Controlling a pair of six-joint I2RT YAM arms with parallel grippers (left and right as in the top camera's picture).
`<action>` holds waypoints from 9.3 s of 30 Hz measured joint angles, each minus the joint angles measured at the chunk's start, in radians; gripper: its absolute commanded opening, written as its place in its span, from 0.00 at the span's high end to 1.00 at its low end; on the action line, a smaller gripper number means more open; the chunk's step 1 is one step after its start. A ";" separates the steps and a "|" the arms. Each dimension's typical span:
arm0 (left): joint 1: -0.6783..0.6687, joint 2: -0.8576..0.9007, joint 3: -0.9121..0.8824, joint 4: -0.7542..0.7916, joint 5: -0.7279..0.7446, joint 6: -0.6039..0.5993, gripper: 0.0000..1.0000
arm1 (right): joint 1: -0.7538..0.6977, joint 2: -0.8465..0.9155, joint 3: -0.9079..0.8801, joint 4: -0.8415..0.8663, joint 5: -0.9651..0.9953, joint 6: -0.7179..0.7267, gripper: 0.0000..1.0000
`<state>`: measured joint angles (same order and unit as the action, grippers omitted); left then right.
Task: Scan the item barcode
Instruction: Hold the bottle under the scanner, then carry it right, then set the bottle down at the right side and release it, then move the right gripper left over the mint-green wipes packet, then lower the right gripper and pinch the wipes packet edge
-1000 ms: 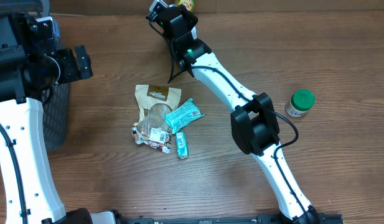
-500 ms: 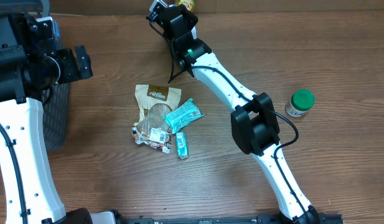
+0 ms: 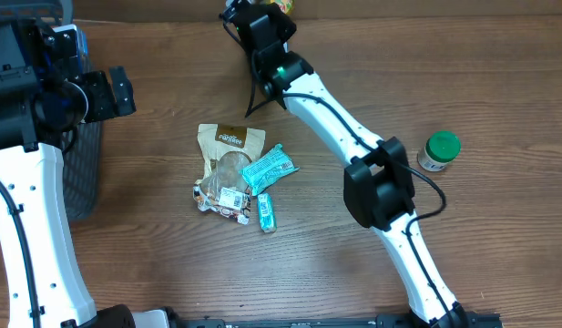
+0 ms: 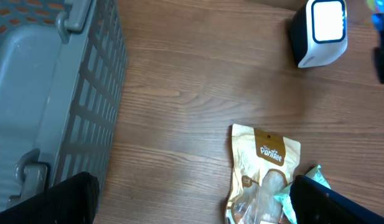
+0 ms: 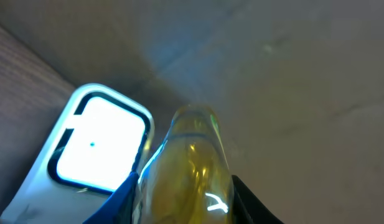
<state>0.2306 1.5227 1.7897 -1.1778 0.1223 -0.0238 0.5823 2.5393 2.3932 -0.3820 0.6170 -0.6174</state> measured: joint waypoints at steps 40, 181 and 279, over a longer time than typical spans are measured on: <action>0.000 0.000 0.000 0.000 0.000 0.000 0.01 | -0.638 -0.436 -0.450 -0.913 -0.673 0.727 0.71; 0.000 0.000 0.000 0.000 0.000 0.000 0.00 | -0.077 -0.599 -0.674 -0.575 -0.848 0.928 0.00; 0.000 0.000 0.000 0.000 0.000 0.000 0.01 | 0.085 -0.479 -0.980 -0.142 -0.654 1.015 0.96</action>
<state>0.2306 1.5227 1.7897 -1.1778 0.1223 -0.0238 0.6670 2.0602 1.4132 -0.5243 -0.0372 0.3977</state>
